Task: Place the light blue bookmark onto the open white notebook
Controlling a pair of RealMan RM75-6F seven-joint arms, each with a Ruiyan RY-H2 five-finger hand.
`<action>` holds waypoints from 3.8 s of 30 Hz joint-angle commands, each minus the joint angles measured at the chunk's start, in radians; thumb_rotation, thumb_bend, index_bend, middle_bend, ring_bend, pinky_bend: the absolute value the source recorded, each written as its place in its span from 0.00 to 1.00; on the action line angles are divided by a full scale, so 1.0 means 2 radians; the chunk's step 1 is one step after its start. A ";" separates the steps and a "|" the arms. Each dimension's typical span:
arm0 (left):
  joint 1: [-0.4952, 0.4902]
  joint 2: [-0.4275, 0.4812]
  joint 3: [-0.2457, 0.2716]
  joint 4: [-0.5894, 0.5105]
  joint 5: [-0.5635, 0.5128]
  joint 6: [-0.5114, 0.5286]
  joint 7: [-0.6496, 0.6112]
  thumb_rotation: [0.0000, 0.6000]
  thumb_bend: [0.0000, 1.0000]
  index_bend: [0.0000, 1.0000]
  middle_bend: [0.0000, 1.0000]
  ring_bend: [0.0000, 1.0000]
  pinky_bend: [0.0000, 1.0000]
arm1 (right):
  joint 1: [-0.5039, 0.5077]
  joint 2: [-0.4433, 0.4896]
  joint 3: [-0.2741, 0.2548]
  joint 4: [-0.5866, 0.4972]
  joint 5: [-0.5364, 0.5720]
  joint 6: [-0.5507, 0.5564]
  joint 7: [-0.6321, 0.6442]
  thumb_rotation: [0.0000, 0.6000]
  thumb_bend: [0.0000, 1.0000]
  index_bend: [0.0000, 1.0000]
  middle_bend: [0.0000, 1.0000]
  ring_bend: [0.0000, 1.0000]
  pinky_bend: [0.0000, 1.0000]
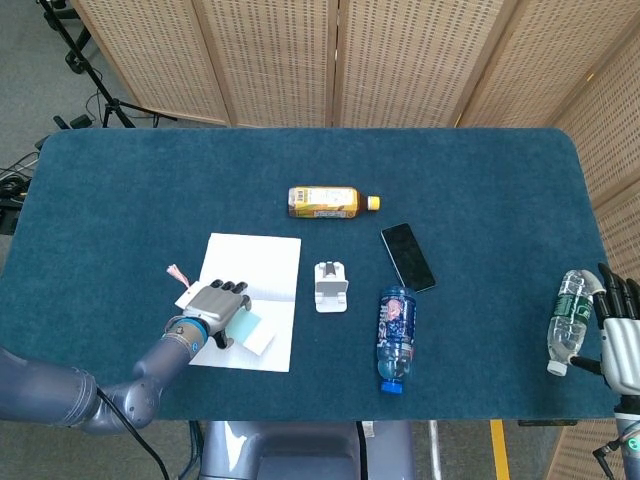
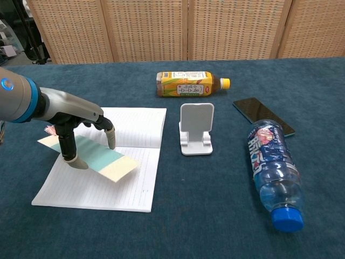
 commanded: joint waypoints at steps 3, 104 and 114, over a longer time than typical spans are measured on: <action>0.005 -0.002 -0.003 0.000 0.006 0.010 0.005 1.00 0.22 0.34 0.00 0.00 0.00 | 0.000 0.000 0.000 0.000 0.000 0.000 0.000 1.00 0.00 0.00 0.00 0.00 0.00; 0.086 0.024 0.012 -0.030 0.170 -0.065 -0.048 1.00 0.62 0.09 0.00 0.00 0.00 | -0.007 0.006 0.002 -0.004 -0.009 0.013 0.018 1.00 0.00 0.00 0.00 0.00 0.00; 0.077 0.017 -0.002 -0.029 0.122 -0.070 -0.081 1.00 0.61 0.08 0.00 0.00 0.00 | -0.009 0.008 0.003 -0.004 -0.011 0.017 0.023 1.00 0.00 0.00 0.00 0.00 0.00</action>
